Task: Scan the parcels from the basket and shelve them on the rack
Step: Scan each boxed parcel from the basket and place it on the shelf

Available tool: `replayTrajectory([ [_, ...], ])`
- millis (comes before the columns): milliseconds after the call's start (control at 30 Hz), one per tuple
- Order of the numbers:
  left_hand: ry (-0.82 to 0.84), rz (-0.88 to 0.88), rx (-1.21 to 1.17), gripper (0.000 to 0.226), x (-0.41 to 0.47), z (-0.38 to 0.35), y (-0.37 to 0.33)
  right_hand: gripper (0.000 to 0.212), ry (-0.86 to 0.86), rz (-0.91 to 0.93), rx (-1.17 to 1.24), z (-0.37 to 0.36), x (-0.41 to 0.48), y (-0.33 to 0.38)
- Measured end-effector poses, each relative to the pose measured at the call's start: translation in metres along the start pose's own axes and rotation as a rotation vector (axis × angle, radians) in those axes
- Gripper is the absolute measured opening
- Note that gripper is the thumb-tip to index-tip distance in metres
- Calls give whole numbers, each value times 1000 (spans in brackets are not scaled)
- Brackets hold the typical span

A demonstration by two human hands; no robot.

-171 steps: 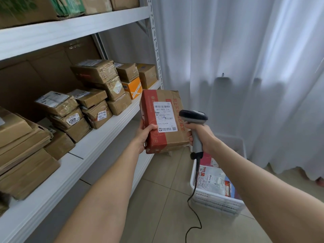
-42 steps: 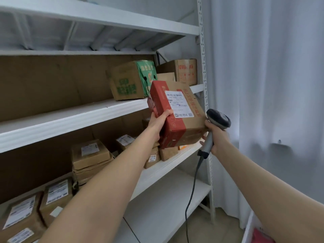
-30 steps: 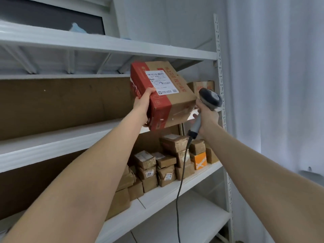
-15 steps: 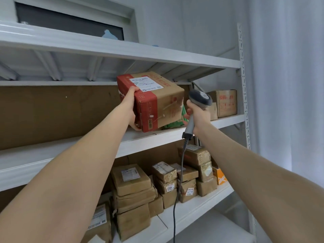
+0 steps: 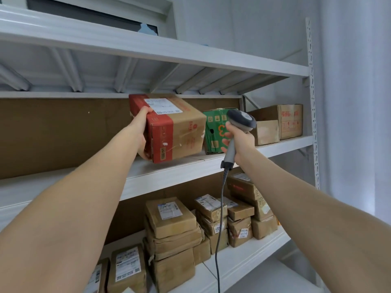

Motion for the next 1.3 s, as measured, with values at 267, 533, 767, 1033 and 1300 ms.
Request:
replayTrajectory([
  [267,32,87,50,67,18,-42,15,44,25,-27,-55,-6,7,2],
  [533,164,214,110,76,32,-94,24,41,-36,13,-139,12,22,7],
  [767,184,251,137,77,55,-114,32,42,-10,7,-132,17,34,4],
  [1033,77,-269,460,96,50,-114,16,26,68,-44,-159,-7,37,-10],
  [1300,-32,-565,802,64,53,-124,21,34,-22,-86,-161,10,30,-11],
])
Point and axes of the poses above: each hand's wrist, its own x-axis towards the middle knuckle, its own z-axis out of the back of the hand, y = z × x, the point moved 3 cm from there along x, towards the middle knuckle, and after that the axes turned 2 degrees about -x, right-handed, at the moved point
